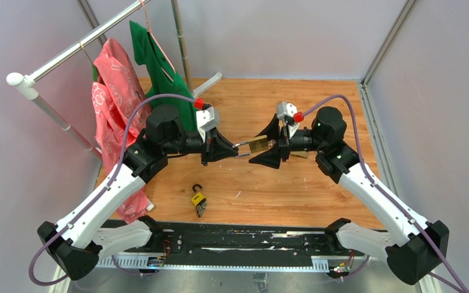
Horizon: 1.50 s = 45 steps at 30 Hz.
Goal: Lock with the key
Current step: Pick up the lock from the center of the board.
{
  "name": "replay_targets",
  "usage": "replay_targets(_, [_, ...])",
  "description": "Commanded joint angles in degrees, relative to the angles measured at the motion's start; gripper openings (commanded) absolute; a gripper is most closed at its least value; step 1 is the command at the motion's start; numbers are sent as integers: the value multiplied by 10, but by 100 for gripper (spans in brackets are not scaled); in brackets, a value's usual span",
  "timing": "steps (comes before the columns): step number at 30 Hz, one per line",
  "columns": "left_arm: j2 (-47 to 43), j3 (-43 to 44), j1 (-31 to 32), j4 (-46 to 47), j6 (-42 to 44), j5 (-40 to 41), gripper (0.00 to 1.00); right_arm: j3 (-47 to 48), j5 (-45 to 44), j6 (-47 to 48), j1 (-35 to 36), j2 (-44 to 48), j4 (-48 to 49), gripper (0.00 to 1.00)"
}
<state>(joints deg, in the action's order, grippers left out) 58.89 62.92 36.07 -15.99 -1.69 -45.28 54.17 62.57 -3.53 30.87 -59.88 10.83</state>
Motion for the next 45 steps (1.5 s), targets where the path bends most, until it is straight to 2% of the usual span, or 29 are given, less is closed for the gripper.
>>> replay_targets(1, [-18, 6, -3, 54, 11, -22, 0, 26, 13, -30, -9, -2, 13, 60])
replay_targets(4, [-19, 6, -3, 54, 13, -21, 0, 24, 8, -32, -11, 2, 10, 51])
replay_targets(8, [-21, 6, -3, 47, 16, -22, 0, 22, 6, -40, -24, 5, 2, 58])
replay_targets(11, [-22, 5, -3, 48, 16, -22, 0, 23, 6, -45, -29, 6, 1, 56])
replay_targets(13, [-21, 5, -3, 48, 16, -23, 0, 26, 2, -48, -29, 4, 0, 45])
replay_targets(17, [-20, 5, -3, 49, 16, -22, 0, 24, 1, -67, -29, -4, 22, 7])
replay_targets(18, [-20, 5, -3, 51, 16, -22, 0, 22, -1, -73, -29, -6, 28, 0])
replay_targets(23, [-17, 0, -3, 48, 16, -16, 0, 16, -19, -74, -29, 0, 19, 0])
replay_targets(24, [-17, -3, -3, 44, 16, -19, 5, 16, -18, -75, -31, 2, 19, 0])
replay_targets(25, [-17, -6, -3, 39, 16, -20, 36, 17, -18, -78, -33, 3, 19, 0])
replay_targets(27, [-18, -14, -5, 22, 49, -12, 68, 18, -10, -89, -43, 2, 22, 0])
replay_targets(28, [-22, -18, -8, 15, 55, -2, 71, 18, -4, -97, -51, 1, 27, 0])
replay_targets(32, [-35, -29, -45, 10, 35, -14, 71, 24, 28, -103, -71, 11, 25, 0])
replay_targets(35, [-63, -60, -49, 21, 22, 8, 67, 42, 60, -72, -72, 20, -17, 0])
replay_targets(40, [-106, -126, -49, 144, -58, 16, 65, 33, 62, -79, -67, 34, 9, 0])
replay_targets(42, [-106, -146, -48, 203, -101, 13, 65, 34, 56, -80, -61, 34, 19, 0])
replay_targets(45, [-98, -164, -41, 243, -147, 20, 65, 39, 63, -89, -47, 29, 41, 0])
